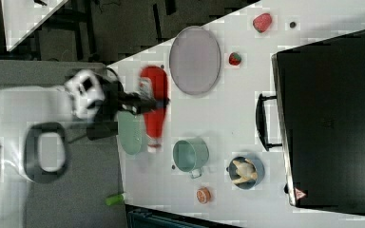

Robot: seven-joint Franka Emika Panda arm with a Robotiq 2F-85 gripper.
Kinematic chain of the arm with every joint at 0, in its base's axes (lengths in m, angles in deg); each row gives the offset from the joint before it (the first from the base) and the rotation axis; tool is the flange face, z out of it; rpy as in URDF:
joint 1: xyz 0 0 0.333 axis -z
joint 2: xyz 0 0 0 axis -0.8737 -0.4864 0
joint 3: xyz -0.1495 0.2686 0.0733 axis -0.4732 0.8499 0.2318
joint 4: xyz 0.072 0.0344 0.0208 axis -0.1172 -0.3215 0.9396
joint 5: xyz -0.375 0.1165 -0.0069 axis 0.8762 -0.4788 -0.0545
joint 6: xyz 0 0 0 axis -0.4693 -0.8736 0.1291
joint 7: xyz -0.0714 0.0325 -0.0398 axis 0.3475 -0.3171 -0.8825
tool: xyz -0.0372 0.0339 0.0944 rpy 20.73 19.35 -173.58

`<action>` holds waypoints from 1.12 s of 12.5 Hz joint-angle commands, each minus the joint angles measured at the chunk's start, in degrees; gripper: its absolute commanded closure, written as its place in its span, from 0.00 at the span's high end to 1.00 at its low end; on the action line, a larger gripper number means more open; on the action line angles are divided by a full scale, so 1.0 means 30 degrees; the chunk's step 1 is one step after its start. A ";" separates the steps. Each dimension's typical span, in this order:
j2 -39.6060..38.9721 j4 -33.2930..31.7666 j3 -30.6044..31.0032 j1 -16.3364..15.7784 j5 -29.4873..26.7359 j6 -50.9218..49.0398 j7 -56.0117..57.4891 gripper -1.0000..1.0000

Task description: Pick ketchup from plate and place it on table.

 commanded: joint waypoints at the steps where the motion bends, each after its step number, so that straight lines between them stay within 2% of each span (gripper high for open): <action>1: -0.0286 -0.3357 0.0130 -0.0074 -0.0118 0.1612 0.0431 0.64; 5: -0.0977 -0.6811 0.0312 -0.0211 -0.0122 0.6006 0.0426 0.64; 10: -0.3635 -0.7059 0.0487 -0.0265 -0.0123 0.7691 0.0286 0.64; 11: -0.3940 -0.7091 0.0505 -0.0283 -0.0123 0.8102 0.0290 0.68; 14: -0.3863 -0.7029 0.0580 -0.0285 -0.0122 0.8170 0.0288 0.99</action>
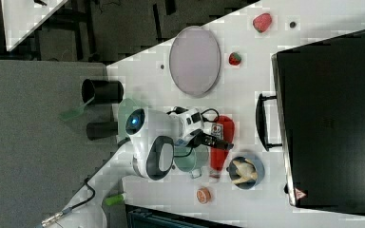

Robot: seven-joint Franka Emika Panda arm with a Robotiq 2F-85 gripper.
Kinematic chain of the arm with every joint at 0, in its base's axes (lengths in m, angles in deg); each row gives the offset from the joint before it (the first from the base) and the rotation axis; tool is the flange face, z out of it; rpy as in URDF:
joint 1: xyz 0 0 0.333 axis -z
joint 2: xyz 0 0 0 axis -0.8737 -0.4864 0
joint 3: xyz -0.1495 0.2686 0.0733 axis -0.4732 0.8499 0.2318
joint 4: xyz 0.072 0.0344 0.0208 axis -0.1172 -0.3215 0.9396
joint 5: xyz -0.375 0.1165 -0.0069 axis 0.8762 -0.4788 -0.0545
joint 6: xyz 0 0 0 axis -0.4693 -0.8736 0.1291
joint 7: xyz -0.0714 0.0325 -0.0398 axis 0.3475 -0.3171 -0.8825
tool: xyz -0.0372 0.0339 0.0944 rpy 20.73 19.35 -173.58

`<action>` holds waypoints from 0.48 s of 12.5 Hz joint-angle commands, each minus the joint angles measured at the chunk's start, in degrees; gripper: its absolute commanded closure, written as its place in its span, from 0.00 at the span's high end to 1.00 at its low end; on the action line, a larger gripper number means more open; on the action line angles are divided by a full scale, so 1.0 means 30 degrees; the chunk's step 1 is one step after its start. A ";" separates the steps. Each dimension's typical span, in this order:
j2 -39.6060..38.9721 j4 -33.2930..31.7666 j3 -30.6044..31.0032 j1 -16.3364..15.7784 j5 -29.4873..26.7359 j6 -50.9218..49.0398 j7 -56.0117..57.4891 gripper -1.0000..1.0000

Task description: Pick ketchup from plate and place it on table.

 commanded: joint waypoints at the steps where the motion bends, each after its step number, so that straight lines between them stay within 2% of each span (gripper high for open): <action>1: 0.1368 0.0815 0.0181 -0.0227 -0.0098 0.0503 0.0288 1.00; 6: 0.3706 0.2778 0.0277 -0.0229 -0.0099 -0.1026 -0.1934 1.00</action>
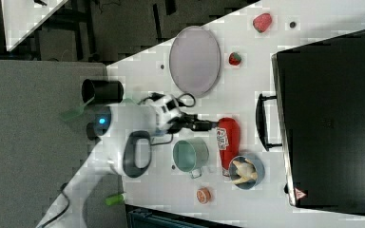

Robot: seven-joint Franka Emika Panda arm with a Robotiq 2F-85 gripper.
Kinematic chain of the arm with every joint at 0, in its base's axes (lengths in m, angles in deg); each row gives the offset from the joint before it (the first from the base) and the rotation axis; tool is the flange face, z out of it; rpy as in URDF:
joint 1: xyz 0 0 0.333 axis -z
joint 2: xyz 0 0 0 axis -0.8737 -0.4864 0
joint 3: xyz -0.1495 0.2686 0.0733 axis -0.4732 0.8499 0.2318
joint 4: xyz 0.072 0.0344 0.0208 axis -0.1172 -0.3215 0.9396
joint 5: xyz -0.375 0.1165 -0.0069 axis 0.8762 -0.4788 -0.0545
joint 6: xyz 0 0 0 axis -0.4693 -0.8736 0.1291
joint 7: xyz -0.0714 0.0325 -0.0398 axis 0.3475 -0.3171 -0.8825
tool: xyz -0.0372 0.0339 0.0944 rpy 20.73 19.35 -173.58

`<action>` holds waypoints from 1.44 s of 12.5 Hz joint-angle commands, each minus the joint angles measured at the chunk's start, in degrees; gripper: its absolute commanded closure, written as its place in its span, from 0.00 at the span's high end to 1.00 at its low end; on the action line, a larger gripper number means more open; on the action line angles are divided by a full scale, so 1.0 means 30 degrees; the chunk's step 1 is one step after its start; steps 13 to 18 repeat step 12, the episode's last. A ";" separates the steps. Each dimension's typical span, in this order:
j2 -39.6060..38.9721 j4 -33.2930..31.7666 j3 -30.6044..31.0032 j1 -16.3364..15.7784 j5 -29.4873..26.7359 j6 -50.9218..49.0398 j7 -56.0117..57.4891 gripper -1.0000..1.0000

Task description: Pick ketchup from plate and place it on table.

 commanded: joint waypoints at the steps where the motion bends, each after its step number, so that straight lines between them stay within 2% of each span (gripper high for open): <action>1: 0.2359 0.1951 0.0287 -0.0040 -0.0055 -0.2455 -0.3105 1.00; 5: 0.4245 0.5771 0.0550 -0.0133 -0.0054 -0.8027 -0.9186 1.00; 10: 0.4560 1.0175 0.0809 -0.0187 0.0052 -1.3993 -0.9914 1.00; 12: 0.4561 1.0870 0.0702 -0.0167 0.0113 -1.5354 -0.9913 1.00; 18: 0.4561 1.0870 0.0702 -0.0167 0.0113 -1.5354 -0.9913 1.00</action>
